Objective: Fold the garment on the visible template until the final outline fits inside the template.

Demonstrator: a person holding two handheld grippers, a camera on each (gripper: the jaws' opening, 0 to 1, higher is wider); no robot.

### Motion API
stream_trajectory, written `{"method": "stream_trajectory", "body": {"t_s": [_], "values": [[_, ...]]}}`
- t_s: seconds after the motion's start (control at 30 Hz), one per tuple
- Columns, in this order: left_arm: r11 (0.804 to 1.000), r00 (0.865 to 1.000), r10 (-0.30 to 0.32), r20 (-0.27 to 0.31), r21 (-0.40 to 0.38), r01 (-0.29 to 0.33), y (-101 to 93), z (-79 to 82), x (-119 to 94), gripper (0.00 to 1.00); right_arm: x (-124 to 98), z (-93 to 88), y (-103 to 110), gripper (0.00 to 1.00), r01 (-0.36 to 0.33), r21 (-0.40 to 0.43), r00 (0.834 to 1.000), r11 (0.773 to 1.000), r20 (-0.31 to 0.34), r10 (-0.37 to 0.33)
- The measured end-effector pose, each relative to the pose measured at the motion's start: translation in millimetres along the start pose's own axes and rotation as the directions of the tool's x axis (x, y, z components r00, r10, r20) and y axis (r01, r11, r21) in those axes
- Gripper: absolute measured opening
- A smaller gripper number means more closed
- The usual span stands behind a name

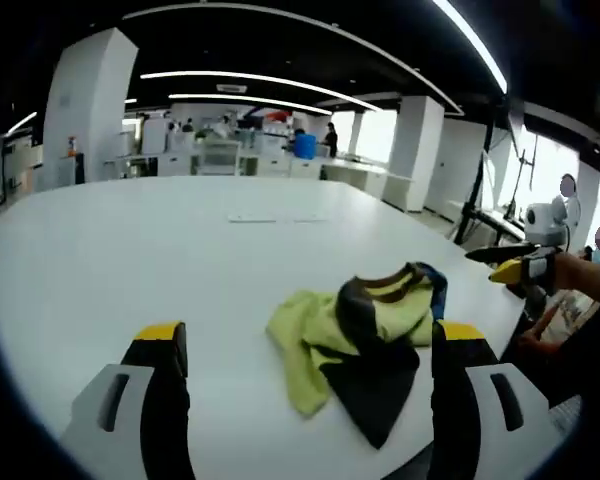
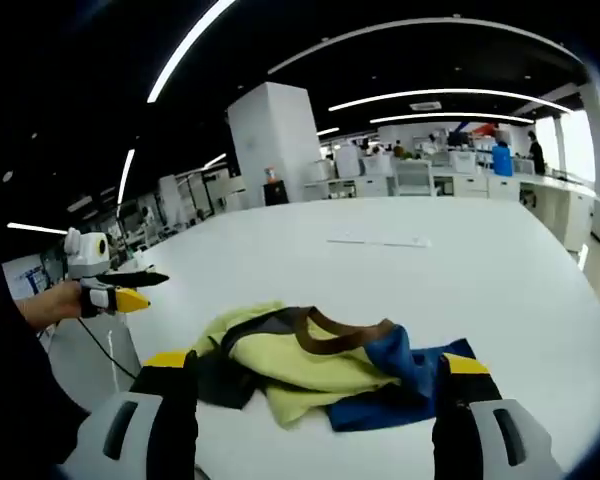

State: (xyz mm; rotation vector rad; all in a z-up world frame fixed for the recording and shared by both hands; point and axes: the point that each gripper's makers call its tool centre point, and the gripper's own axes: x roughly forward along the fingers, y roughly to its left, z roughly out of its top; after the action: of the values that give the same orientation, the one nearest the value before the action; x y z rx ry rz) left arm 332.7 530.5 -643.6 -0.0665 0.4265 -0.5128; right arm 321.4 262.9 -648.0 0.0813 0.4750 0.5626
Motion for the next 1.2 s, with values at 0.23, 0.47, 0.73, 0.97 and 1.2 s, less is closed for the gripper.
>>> {"method": "stream_trajectory", "body": {"t_s": [0.23, 0.47, 0.73, 0.97, 1.2], "values": [[1.000, 1.000, -0.003, -0.006, 0.008, 0.003, -1.3, -0.1, 0.8, 0.99, 1.3, 1.7, -1.5, 0.99, -0.002, -0.003, 1.000, 1.000, 0.001, 0.002], [1.000, 1.000, -0.008, -0.007, 0.019, 0.009, -2.3, 2.1, 1.7, 0.99, 1.4, 1.7, -1.8, 0.99, -0.003, -0.003, 1.000, 1.000, 0.002, 0.003], [0.999, 1.000, -0.029, -0.004, 0.027, 0.029, -7.6, 2.5, 3.9, 0.99, 1.2, 0.9, -0.7, 0.99, -0.006, -0.007, 1.000, 1.000, 0.003, 0.006], [0.999, 0.999, -0.041, 0.000, 0.028, 0.041, -10.7, 3.1, 7.8, 0.98, 0.6, 2.7, -3.1, 0.99, -0.002, -0.011, 1.000, 1.000, 0.010, 0.002], [0.998, 0.999, -0.051, 0.011, 0.031, 0.051, -7.5, 7.1, 13.3, 0.94, -0.6, 10.0, -8.1, 0.91, 0.014, -0.021, 0.999, 1.000, 0.036, -0.013]]}}
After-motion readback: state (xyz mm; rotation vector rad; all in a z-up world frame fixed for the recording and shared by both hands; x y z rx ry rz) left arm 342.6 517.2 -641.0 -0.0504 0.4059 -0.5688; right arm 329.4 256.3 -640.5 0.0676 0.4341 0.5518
